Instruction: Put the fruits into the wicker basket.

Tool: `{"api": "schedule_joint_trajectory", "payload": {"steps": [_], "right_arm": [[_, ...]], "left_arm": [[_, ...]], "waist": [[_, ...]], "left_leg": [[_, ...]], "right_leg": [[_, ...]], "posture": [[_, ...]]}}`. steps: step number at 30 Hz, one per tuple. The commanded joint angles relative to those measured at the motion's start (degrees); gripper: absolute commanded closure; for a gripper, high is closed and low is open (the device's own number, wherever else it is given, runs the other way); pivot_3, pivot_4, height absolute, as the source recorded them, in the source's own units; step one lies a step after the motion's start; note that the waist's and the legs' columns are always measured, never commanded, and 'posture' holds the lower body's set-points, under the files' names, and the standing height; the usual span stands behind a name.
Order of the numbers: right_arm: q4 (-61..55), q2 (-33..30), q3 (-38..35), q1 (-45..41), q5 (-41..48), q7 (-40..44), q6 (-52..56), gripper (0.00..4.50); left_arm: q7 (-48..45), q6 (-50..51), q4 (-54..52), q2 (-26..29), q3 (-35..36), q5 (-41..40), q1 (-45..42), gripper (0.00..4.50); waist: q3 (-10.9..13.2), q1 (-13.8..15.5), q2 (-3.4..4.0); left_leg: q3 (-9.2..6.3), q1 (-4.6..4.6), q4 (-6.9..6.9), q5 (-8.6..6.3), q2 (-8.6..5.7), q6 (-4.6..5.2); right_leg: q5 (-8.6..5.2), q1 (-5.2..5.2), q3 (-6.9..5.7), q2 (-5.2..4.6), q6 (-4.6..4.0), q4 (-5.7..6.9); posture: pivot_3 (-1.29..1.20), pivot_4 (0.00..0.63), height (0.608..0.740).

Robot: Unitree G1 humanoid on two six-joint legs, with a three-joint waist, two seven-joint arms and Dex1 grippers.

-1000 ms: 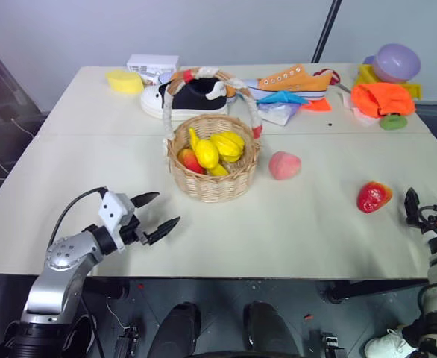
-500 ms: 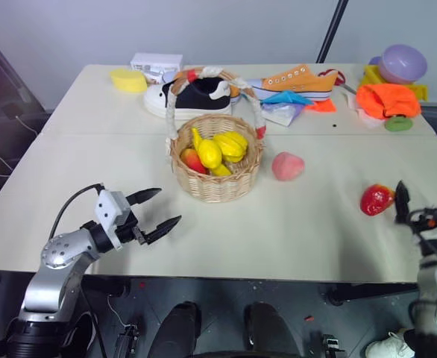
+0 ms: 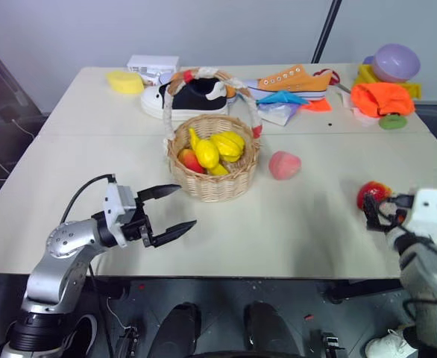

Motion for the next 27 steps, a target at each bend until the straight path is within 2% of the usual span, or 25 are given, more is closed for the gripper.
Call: {"api": "schedule_joint_trajectory", "payload": {"steps": [1, 5, 13, 27], "right_arm": [[0.30, -2.21, -2.57, -3.56, 2.36, 0.81, 5.28, 0.05], [1.55, -3.61, -1.92, -7.13, 0.96, -1.14, 12.21, 0.05], [7.27, -3.04, -3.75, -15.36, 1.96, -1.13, 18.91, 0.05], [11.92, -2.02, -2.22, -18.25, -0.75, -0.53, 19.09, 0.05]], "left_arm": [[0.26, 0.20, -2.33, 0.00, 0.14, -1.16, -0.60, 0.00], [0.54, 0.66, -2.75, 0.12, 0.21, -1.76, -0.47, 0.00], [1.88, 0.86, -3.51, -0.55, 0.04, -2.13, -0.48, 0.00], [2.64, 1.40, -5.08, -0.80, 0.32, -3.38, 1.63, 0.00]], "waist": [[0.00, -0.02, 0.01], [0.00, 0.02, 0.00], [0.00, -0.12, 0.00], [0.00, -0.13, 0.00]], "left_leg": [[0.00, -0.02, -0.01, 0.00, 0.00, 0.00], [-0.02, -0.07, 0.00, 0.00, 0.00, 0.01], [0.00, -0.06, 0.00, 0.00, 0.00, 0.01], [0.01, -0.08, 0.00, 0.00, 0.00, 0.02]], "right_leg": [[0.00, -0.01, 0.00, 0.00, 0.00, 0.00], [0.00, -0.03, -0.03, 0.00, 0.01, 0.00], [0.00, -0.03, -0.06, 0.02, 0.02, 0.01], [0.00, -0.06, -0.05, 0.02, 0.02, 0.02]], "posture": [[0.00, 0.150, 0.740], [0.00, 0.150, 0.740], [0.00, 0.150, 0.740], [0.00, 0.150, 0.740]]}}
